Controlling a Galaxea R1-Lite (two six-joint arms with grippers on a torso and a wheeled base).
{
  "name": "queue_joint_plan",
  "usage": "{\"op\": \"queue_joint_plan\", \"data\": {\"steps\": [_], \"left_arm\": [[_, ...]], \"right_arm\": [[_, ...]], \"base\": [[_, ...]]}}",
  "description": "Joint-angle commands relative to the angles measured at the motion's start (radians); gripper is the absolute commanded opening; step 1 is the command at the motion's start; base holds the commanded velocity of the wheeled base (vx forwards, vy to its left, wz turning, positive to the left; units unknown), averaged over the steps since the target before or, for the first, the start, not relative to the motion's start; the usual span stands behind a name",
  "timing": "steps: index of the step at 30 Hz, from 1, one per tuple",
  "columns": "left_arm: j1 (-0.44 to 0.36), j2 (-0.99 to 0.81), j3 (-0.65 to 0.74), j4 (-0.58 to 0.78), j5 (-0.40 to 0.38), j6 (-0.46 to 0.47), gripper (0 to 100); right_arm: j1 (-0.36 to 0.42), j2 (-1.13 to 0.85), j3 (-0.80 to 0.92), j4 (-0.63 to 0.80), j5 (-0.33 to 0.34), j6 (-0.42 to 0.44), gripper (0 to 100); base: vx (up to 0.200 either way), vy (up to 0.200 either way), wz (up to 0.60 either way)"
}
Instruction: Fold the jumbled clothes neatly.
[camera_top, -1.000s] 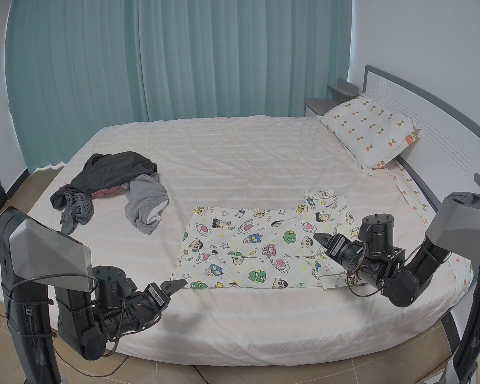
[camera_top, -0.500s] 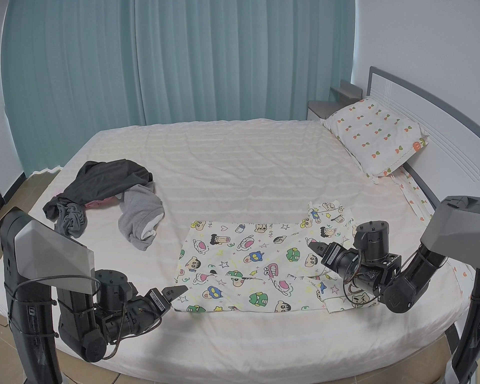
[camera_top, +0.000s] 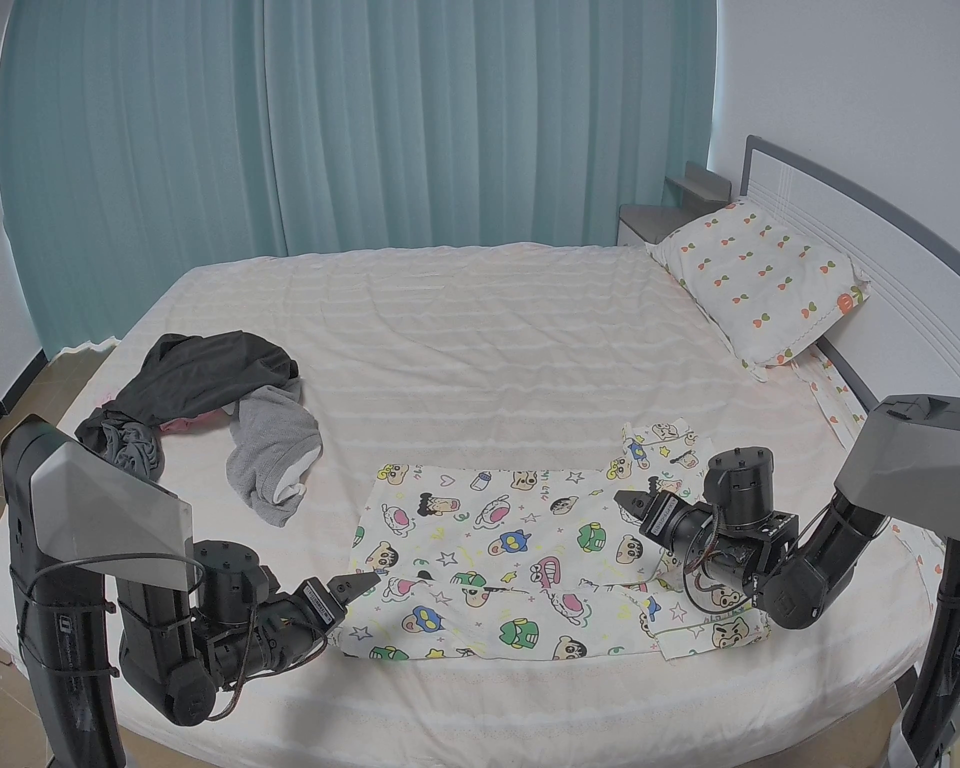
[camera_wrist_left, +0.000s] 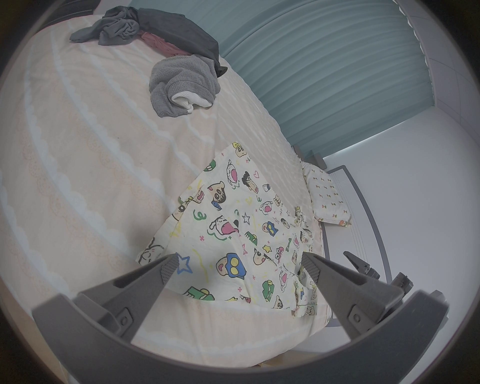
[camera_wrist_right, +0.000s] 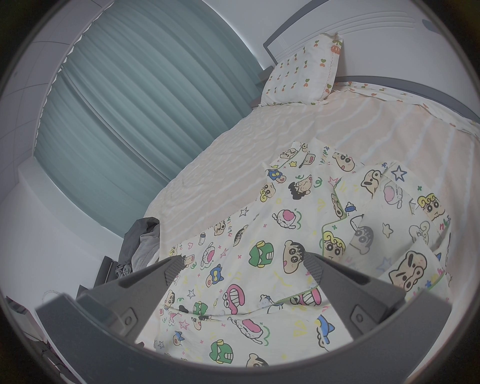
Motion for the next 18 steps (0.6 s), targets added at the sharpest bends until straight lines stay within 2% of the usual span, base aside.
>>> {"op": "queue_joint_plan", "data": {"steps": [1, 13, 18], "left_arm": [[-0.006, 0.0, 0.0, -0.018, -0.001, 0.0, 100], [-0.006, 0.003, 0.0, -0.018, 0.002, 0.003, 100], [-0.006, 0.003, -0.003, -0.018, 0.004, 0.003, 100]], "right_arm": [[0.0, 0.003, 0.0, 0.0, 0.0, -0.001, 100], [0.0, 0.003, 0.0, 0.0, 0.002, 0.001, 100], [-0.001, 0.005, 0.0, 0.0, 0.002, 0.001, 100]], "base": [[0.0, -0.2, 0.0], [0.0, -0.2, 0.0], [0.0, 0.0, 0.0]]}}
